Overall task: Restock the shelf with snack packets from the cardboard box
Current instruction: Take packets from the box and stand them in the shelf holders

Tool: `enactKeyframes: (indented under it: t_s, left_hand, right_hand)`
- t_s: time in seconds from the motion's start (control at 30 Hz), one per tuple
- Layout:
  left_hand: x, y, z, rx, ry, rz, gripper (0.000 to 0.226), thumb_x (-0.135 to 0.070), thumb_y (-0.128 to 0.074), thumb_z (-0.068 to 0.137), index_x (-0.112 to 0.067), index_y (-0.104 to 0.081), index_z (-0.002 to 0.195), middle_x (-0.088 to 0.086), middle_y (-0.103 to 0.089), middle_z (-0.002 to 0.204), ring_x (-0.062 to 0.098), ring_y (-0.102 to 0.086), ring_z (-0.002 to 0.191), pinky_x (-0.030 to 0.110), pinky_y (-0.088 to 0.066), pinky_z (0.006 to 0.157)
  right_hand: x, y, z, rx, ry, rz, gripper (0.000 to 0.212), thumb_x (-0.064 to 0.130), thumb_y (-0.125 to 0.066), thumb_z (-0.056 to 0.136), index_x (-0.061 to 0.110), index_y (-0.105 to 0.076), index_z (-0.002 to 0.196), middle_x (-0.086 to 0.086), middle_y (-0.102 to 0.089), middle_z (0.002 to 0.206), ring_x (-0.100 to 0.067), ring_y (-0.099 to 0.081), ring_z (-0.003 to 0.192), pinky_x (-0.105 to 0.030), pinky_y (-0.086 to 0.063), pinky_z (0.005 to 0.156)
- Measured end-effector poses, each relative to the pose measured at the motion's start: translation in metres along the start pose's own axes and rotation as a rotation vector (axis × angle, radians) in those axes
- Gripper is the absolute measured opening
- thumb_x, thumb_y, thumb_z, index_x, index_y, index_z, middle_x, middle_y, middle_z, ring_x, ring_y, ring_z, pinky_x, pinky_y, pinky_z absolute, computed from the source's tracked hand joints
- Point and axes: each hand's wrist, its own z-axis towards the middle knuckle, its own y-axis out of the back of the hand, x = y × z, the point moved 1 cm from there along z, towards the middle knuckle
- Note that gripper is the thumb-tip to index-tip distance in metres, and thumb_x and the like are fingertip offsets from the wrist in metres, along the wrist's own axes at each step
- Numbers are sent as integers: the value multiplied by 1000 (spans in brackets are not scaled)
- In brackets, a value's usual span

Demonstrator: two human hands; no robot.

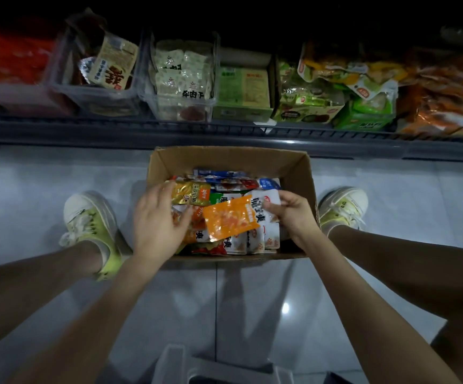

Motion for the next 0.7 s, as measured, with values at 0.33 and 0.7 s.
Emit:
enactKeyframes:
  t_s: [0.33, 0.7]
  left_hand:
    - [18, 43, 8, 279, 204, -262, 40, -39, -71, 81, -19, -63, 114, 3, -69, 98, 25, -64, 93, 36, -49, 79]
    - [86, 46, -8, -59, 646, -490, 33, -33, -68, 85, -11, -64, 109, 9, -68, 108, 29, -62, 99, 45, -49, 90]
  right_hand:
    - [4, -71, 5, 254, -101, 184, 21, -4, -63, 85, 8, -67, 101, -6, -73, 89, -20, -70, 83, -29, -58, 70]
    - [-91, -109, 43, -80, -365, -360, 36, 17, -76, 81, 4, -65, 112, -8, -66, 108, -25, -61, 103, -37, -50, 92]
